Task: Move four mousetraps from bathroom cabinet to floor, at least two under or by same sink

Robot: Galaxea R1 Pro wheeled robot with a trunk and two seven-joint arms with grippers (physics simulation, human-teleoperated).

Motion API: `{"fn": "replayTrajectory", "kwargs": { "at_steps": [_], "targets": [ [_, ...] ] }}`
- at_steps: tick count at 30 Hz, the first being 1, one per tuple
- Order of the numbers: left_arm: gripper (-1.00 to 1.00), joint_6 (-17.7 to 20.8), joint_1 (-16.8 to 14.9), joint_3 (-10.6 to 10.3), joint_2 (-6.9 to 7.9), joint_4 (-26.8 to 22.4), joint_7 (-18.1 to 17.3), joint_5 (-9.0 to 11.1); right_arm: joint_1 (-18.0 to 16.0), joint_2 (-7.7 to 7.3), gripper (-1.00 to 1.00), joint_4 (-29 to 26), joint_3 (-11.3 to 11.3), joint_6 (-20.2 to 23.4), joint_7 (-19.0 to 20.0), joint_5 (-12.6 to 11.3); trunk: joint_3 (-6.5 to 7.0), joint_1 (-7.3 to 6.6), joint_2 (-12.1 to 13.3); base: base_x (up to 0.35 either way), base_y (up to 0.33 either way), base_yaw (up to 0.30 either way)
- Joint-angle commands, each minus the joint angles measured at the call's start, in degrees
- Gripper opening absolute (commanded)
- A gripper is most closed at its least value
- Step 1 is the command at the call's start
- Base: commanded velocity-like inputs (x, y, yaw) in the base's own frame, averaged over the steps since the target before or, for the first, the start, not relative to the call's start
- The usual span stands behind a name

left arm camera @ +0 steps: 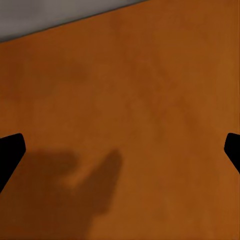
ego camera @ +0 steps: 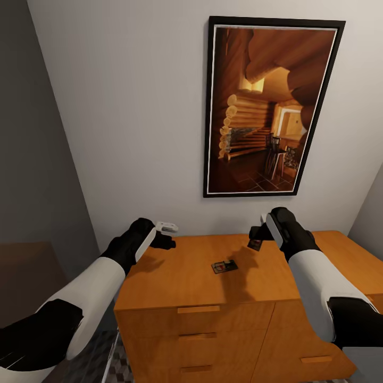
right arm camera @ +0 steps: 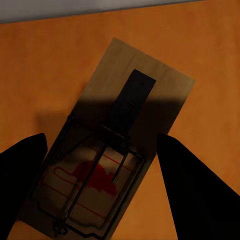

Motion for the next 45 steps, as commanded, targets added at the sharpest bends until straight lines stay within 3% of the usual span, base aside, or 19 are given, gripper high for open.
{"fn": "replayTrajectory", "kwargs": {
  "at_steps": [1, 25, 45],
  "targets": [
    [1.0, 0.2, -0.05, -0.13, -0.01, -0.05, -0.07, 0.04, -0.04, 0.01, -1.0, -0.03, -0.09, 0.21, -0.33, -0.34, -0.08, 0.01, -0.05, 0.0, 0.0, 0.0],
    [1.0, 0.2, -0.06, -0.11, -0.43, 0.0, 0.02, -0.1, -0.04, 0.02, -1.0, 2.68, -0.32, 0.21, -0.31, -0.37, -0.08, 0.01, -0.05, 0.0, -0.004, 0.0],
    [1.0, 0.2, -0.05, -0.07, -0.42, 0.11, 0.02, -0.08, -0.04, 0.0, -1.0, 2.8, -0.34, 0.21, -0.23, -0.37, -0.08, 0.01, -0.05, 0.0, -0.168, 0.0]
  ]
}}
